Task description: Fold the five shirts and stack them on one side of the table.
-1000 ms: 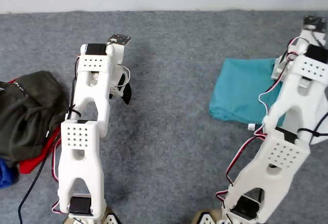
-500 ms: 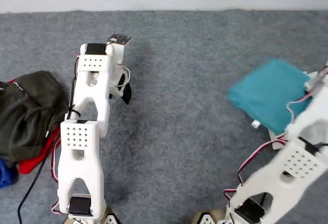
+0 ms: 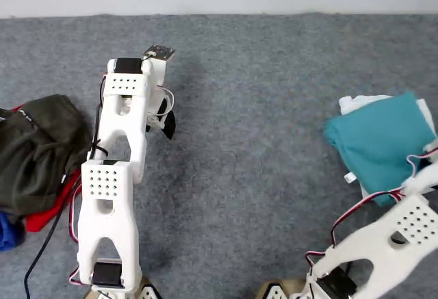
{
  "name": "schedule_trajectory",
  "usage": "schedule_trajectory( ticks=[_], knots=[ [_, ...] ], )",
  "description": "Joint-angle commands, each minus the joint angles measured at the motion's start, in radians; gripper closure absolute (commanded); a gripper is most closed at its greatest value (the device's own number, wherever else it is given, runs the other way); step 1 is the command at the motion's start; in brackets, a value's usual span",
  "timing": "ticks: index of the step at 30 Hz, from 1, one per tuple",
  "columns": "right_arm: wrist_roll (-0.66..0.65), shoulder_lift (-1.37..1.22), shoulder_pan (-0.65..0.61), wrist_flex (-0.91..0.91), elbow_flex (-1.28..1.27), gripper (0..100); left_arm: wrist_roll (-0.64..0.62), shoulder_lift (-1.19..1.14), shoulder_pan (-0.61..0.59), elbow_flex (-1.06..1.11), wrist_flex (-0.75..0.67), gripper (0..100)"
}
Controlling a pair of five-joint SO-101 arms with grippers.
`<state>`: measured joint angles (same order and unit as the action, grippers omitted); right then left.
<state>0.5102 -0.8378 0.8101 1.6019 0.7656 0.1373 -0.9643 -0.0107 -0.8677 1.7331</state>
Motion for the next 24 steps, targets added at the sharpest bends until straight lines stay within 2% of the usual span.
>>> schedule_trajectory(
  ticks=[1, 9, 15, 20, 24],
  knots=[
    [0.014, -0.012, 0.030, 0.018, 0.025, 99.0, -0.009, 0.034, 0.008, -0.001, 0.021, 78],
    [0.003, 0.024, 0.053, 0.044, 0.029, 98.9, -0.009, 0.034, 0.008, -0.001, 0.021, 78],
    [-0.118, 0.070, 0.050, 0.047, 0.031, 89.3, -0.009, 0.034, 0.008, -0.001, 0.021, 78],
    [-0.219, 0.170, 0.030, 0.122, 0.031, 79.5, -0.009, 0.034, 0.008, -0.001, 0.021, 78],
    [-0.308, 0.223, -0.002, 0.189, 0.029, 78.6, -0.009, 0.034, 0.008, -0.001, 0.021, 78]
  ],
)
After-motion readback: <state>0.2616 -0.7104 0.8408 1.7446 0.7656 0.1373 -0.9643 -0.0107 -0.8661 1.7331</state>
